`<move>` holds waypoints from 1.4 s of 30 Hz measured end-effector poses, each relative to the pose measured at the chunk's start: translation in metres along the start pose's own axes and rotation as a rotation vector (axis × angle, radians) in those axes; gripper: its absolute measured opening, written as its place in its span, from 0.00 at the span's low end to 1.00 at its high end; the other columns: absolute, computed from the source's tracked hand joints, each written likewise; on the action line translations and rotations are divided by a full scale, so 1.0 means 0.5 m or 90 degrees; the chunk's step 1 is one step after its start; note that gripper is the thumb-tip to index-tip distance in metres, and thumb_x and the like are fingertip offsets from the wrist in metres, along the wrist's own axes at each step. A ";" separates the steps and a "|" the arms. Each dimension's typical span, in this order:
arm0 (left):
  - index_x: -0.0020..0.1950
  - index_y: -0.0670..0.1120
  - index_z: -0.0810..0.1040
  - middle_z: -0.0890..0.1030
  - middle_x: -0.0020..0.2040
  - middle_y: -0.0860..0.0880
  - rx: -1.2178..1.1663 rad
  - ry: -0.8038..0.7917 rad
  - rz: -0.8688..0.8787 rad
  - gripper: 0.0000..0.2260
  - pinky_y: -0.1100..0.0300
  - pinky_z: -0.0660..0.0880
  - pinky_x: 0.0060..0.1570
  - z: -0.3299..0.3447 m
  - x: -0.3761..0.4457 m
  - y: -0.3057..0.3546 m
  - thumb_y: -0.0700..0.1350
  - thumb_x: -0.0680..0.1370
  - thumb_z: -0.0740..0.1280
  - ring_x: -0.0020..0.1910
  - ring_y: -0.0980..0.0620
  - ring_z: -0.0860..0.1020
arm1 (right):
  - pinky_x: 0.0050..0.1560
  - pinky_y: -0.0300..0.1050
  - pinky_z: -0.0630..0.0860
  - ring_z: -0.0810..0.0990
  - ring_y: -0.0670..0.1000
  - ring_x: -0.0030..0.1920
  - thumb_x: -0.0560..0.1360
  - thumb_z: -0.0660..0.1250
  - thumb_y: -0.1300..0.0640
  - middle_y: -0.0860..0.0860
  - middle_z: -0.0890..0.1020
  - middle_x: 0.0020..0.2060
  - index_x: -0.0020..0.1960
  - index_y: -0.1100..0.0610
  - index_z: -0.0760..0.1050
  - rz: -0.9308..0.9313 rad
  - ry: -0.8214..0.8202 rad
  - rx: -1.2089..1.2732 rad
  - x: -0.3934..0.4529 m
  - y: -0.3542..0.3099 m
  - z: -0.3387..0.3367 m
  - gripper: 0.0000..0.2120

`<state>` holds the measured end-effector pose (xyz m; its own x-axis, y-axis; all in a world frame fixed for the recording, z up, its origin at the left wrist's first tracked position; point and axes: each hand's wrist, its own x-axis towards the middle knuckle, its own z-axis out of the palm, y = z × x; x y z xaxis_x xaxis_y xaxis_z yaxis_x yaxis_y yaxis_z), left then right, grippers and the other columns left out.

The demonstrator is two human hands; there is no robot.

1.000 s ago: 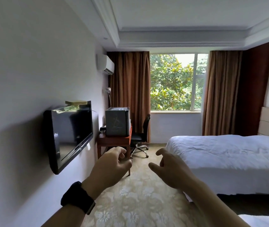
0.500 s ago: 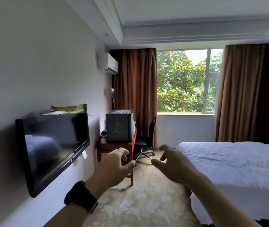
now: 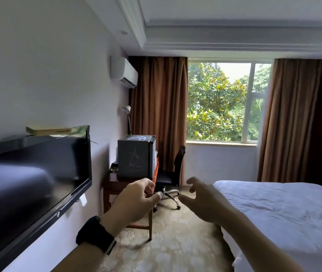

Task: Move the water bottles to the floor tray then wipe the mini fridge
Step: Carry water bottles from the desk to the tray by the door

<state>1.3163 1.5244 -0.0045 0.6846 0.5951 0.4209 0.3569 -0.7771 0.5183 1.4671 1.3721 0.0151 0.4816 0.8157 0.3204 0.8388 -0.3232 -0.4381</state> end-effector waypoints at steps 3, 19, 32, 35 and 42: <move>0.60 0.53 0.76 0.80 0.48 0.59 -0.011 -0.005 0.003 0.18 0.63 0.77 0.46 0.002 0.126 -0.056 0.61 0.75 0.65 0.43 0.61 0.79 | 0.50 0.41 0.76 0.78 0.51 0.53 0.77 0.68 0.43 0.52 0.80 0.60 0.71 0.54 0.67 0.002 0.006 0.001 0.133 0.009 0.017 0.27; 0.42 0.53 0.76 0.79 0.33 0.56 -0.007 -0.006 -0.019 0.09 0.67 0.68 0.32 0.108 0.468 -0.194 0.57 0.74 0.68 0.29 0.61 0.76 | 0.36 0.43 0.68 0.69 0.48 0.35 0.75 0.69 0.42 0.47 0.73 0.36 0.48 0.54 0.67 0.053 0.029 -0.026 0.496 0.150 0.120 0.18; 0.43 0.51 0.78 0.81 0.36 0.54 0.001 -0.069 0.016 0.07 0.65 0.77 0.36 0.227 0.637 -0.129 0.53 0.75 0.70 0.34 0.57 0.80 | 0.36 0.40 0.65 0.68 0.47 0.37 0.74 0.69 0.54 0.47 0.71 0.42 0.46 0.54 0.68 0.017 0.003 -0.044 0.599 0.342 0.067 0.10; 0.45 0.51 0.79 0.80 0.37 0.55 0.004 -0.070 0.014 0.07 0.63 0.77 0.38 0.266 0.675 -0.120 0.53 0.75 0.71 0.36 0.57 0.80 | 0.40 0.44 0.65 0.70 0.51 0.41 0.73 0.69 0.60 0.48 0.71 0.44 0.47 0.55 0.69 0.010 -0.006 -0.052 0.616 0.409 0.056 0.08; 0.51 0.51 0.78 0.81 0.41 0.57 0.000 -0.086 0.002 0.11 0.60 0.79 0.43 0.373 0.770 -0.128 0.56 0.74 0.70 0.43 0.59 0.81 | 0.37 0.42 0.67 0.72 0.53 0.42 0.69 0.64 0.71 0.50 0.75 0.43 0.43 0.51 0.71 0.014 -0.025 -0.020 0.695 0.527 0.082 0.15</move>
<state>1.6755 1.7649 -0.0145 0.7648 0.5599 0.3187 0.3545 -0.7789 0.5174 1.8451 1.5902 -0.0234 0.4904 0.8262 0.2773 0.8357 -0.3556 -0.4184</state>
